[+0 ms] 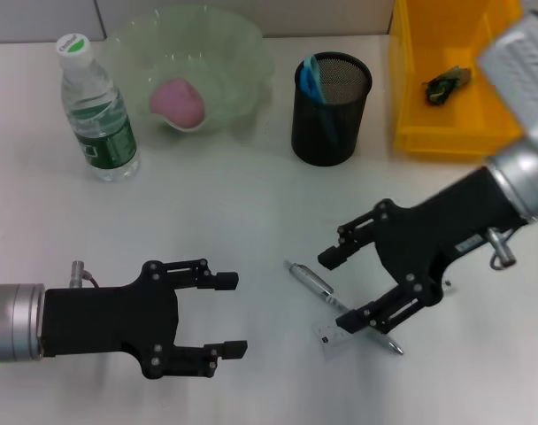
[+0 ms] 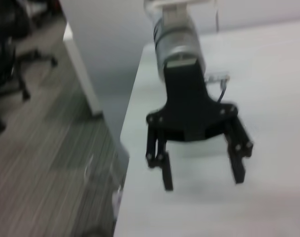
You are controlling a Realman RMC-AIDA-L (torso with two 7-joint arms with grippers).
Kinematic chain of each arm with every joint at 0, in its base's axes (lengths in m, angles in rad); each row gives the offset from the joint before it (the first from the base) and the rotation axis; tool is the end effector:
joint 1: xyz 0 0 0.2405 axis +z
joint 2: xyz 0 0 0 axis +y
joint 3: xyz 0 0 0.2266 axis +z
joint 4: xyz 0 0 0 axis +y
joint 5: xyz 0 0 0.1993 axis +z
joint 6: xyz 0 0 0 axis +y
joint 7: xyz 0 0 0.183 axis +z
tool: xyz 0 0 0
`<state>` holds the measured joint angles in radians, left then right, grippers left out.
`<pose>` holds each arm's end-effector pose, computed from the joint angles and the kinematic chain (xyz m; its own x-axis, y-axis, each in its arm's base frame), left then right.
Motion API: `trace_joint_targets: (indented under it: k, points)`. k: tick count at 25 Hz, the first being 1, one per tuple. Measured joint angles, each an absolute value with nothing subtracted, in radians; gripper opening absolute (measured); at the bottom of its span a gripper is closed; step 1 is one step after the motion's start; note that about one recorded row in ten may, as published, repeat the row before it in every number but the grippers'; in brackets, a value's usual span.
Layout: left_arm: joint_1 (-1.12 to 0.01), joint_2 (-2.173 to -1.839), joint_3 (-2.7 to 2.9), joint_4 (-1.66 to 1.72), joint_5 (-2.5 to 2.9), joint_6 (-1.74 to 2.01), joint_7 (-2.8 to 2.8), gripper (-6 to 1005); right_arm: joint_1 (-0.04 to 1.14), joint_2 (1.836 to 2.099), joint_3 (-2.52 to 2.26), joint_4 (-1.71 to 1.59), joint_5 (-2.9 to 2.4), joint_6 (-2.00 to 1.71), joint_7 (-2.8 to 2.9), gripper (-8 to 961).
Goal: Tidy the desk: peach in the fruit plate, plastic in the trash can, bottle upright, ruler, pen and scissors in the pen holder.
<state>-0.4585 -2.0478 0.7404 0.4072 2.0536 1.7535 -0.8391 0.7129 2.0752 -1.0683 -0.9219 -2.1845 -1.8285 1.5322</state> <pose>-0.2319 0.2374 -0.0514 0.8480 0.0757 0.5246 0.1126 -0.9929 -0.0387 0.1492 0.2906 -0.0385 0.9951 -0.0424 -0.0893 -0.0229 -0.9779 0.2080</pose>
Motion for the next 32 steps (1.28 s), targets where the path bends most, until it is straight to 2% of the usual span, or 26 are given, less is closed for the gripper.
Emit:
trace_joint_targets:
  k: [11,32]
  points:
    - [-0.460,-2.053,0.736,0.405,2.054,1.749,-0.840,753,0.900,2.079,-1.326,-0.947,-2.299,-1.817,1.711,762]
    - [-0.459,-2.060,0.733,0.407,2.046,1.738,-0.868,753,0.961,2.089,-1.646,-1.032,-2.328,-1.741,1.832,762]
